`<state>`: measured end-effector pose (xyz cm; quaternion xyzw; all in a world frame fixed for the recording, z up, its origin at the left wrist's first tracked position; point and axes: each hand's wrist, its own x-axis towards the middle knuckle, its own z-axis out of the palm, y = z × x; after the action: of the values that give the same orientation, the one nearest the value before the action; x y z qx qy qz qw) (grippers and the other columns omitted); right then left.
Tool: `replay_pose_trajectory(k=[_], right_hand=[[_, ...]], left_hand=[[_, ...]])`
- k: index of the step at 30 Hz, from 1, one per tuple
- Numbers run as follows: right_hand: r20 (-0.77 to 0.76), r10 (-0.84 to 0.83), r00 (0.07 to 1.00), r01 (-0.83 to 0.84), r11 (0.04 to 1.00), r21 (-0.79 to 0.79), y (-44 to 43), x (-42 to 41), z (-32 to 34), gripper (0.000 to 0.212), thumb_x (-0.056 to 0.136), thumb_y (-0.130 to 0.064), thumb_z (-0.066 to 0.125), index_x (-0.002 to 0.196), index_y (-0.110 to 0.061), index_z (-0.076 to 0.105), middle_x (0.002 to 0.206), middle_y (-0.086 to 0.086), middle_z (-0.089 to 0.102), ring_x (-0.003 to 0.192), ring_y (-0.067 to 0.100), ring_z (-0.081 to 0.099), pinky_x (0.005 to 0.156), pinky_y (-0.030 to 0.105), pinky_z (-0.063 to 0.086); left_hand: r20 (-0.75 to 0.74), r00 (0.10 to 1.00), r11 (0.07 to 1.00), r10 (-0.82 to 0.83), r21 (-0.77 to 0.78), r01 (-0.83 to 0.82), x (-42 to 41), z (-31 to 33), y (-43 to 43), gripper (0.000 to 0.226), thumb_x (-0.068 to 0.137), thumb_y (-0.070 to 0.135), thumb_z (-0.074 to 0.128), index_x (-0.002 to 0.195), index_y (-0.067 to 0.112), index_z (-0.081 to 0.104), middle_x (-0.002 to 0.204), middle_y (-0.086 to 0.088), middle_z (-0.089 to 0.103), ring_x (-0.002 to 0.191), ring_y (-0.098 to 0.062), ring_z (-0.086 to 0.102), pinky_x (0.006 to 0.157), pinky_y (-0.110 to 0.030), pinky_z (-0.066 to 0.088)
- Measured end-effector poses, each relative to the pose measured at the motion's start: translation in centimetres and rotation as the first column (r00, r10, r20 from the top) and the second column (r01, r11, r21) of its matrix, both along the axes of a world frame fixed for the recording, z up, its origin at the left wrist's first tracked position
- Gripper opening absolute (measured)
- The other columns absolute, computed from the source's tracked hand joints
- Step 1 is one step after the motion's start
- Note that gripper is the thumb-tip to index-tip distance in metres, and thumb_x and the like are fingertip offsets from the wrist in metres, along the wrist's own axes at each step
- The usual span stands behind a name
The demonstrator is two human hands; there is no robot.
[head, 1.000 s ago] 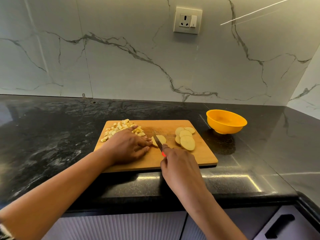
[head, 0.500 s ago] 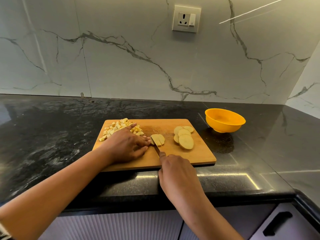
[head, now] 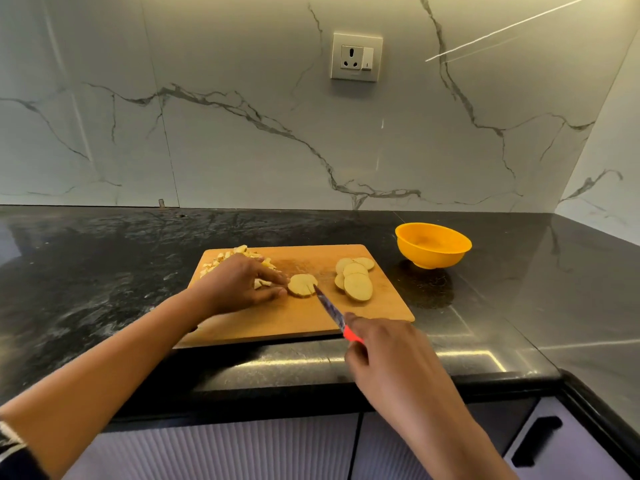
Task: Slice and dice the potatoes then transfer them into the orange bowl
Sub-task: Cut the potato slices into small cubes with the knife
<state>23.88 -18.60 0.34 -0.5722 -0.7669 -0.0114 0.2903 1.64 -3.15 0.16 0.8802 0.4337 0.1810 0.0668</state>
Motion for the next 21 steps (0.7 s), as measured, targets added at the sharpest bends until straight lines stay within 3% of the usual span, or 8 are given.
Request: replay_pose_trajectory(k=[2,5,7,11,15,21], right_hand=[[0.006,-0.041,0.999,0.041,0.999,0.01,0.5,0.7,0.1,0.036,0.098,-0.029,0.043,0.133,-0.028,0.05,0.084,-0.012,0.054,0.068,0.005,0.045,0.053,0.017,0.031],[0.03,-0.103,0.994,0.104,0.994,-0.022,1.2,1.2,-0.1,0.024,0.098,-0.029,0.042,0.115,-0.027,0.059,0.067,-0.013,0.042,0.059,0.005,0.041,0.048,0.018,0.029],[0.003,-0.115,0.993,0.115,0.993,-0.028,1.6,1.3,-0.4,0.025,0.098,-0.029,0.042,0.117,-0.028,0.059,0.074,-0.012,0.05,0.066,0.006,0.046,0.052,0.019,0.031],[-0.039,-0.111,0.993,0.109,0.993,-0.042,1.8,1.3,-0.9,0.04,0.099,-0.029,0.042,0.138,-0.033,0.045,0.103,-0.01,0.065,0.081,0.005,0.051,0.067,0.02,0.04],[-0.03,-0.108,0.994,0.105,0.991,-0.08,1.9,1.6,-1.3,0.04,0.099,-0.028,0.041,0.139,-0.031,0.044,0.1,-0.01,0.064,0.082,0.007,0.055,0.072,0.022,0.045],[-0.027,-0.079,0.996,0.078,0.995,-0.062,2.4,1.3,-1.7,0.044,0.099,-0.029,0.04,0.143,-0.031,0.038,0.103,-0.011,0.063,0.086,0.006,0.055,0.072,0.021,0.043]], left_hand=[[-0.013,0.998,0.996,-0.056,-0.063,0.055,-0.1,1.1,0.9,0.041,0.085,0.03,0.066,0.125,0.03,0.056,0.13,0.009,0.057,0.124,-0.01,0.048,0.11,-0.033,0.035],[-0.19,0.964,0.953,-0.185,-0.274,0.129,0.9,3.0,2.6,0.065,0.085,0.027,0.067,0.14,0.038,0.034,0.147,0.014,0.034,0.133,-0.003,0.025,0.113,-0.033,0.019],[-0.285,0.93,0.925,-0.233,-0.361,0.121,2.0,4.0,3.8,0.071,0.086,0.023,0.067,0.141,0.042,0.027,0.151,0.013,0.028,0.137,-0.007,0.02,0.114,-0.038,0.016],[-0.398,0.867,0.889,-0.301,-0.445,0.104,3.8,4.8,5.7,0.068,0.086,0.019,0.067,0.141,0.039,0.033,0.15,0.011,0.031,0.139,-0.015,0.022,0.113,-0.039,0.018],[-0.408,0.843,0.88,-0.35,-0.451,0.147,3.9,5.0,6.4,0.056,0.084,0.025,0.068,0.134,0.037,0.046,0.145,0.013,0.038,0.133,-0.008,0.027,0.106,-0.027,0.019],[-0.375,0.88,0.919,-0.292,-0.365,0.15,3.5,4.3,6.1,0.048,0.082,0.035,0.069,0.127,0.034,0.054,0.128,0.012,0.046,0.117,-0.007,0.038,0.092,-0.017,0.031]])
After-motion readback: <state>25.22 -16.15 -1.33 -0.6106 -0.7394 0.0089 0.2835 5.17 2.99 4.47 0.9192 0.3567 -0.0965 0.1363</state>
